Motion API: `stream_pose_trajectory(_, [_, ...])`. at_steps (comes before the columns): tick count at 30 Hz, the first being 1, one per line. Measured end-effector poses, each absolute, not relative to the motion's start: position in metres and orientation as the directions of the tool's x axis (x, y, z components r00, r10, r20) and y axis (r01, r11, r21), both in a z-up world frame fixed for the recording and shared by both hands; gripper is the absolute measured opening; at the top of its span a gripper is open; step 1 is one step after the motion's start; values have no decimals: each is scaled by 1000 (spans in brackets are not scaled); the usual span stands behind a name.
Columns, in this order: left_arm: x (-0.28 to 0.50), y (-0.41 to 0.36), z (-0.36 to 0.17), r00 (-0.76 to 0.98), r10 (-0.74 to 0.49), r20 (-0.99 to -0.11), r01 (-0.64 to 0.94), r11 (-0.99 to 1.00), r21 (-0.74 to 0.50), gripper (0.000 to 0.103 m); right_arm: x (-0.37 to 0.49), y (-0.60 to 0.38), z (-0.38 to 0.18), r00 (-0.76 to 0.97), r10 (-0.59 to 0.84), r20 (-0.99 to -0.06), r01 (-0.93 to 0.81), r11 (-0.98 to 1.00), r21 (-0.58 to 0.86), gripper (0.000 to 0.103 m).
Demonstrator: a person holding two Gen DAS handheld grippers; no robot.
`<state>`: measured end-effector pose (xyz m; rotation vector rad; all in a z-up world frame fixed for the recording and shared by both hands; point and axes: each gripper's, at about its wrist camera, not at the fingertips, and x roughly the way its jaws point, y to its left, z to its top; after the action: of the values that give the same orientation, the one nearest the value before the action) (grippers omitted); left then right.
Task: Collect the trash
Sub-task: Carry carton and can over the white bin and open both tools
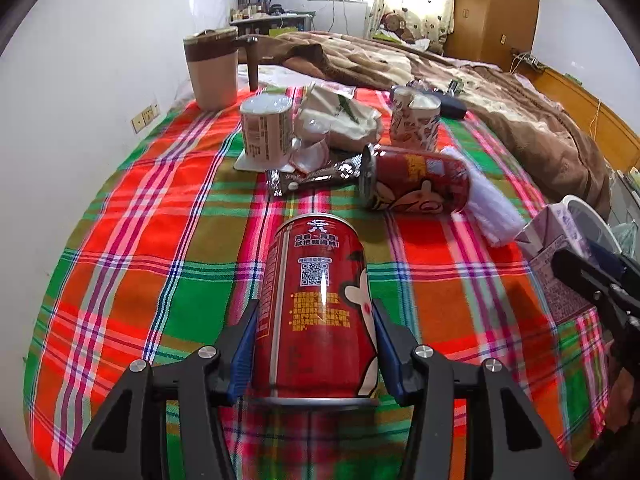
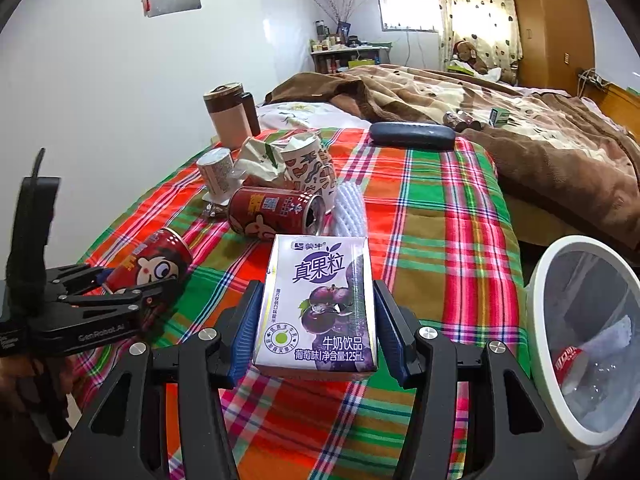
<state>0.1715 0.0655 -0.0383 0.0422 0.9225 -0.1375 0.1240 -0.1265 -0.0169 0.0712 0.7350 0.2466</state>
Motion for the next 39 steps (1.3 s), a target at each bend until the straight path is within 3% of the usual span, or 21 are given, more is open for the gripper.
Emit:
stream_pose_trajectory(23, [129,-56,20,669,-271,-692,354,935,-24,53,93,-225,13,795,114,-596,-32,989,146,55])
stream_pose_trajectory(39, [129,-175,23,594,-417,-688,526,849,-60,53,84,-306,9,780,-38,-624,144,982,121,55])
